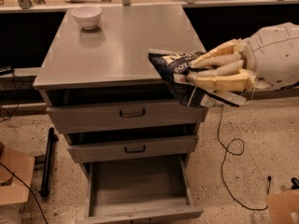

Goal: Pick blue chip bag from bottom drawer and place on counter

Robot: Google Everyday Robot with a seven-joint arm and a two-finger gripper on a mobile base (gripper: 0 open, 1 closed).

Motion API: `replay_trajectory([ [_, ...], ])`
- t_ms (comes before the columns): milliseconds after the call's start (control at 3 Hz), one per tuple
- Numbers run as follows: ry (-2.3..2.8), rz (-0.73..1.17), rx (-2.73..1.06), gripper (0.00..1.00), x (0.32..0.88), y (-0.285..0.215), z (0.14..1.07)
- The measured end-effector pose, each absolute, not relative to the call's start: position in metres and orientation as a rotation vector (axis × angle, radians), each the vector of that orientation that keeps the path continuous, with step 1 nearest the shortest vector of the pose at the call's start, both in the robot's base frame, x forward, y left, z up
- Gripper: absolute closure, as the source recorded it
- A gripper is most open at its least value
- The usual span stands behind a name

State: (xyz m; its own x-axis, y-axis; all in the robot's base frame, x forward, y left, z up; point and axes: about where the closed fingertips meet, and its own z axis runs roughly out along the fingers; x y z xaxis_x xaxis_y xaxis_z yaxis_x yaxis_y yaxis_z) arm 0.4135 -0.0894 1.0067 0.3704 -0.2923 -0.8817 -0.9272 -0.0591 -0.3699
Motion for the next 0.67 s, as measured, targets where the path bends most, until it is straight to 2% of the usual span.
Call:
replay_trajectory([
  [667,1.16,0.695,-1.72,1.0,0.44,-0.065,0.995],
])
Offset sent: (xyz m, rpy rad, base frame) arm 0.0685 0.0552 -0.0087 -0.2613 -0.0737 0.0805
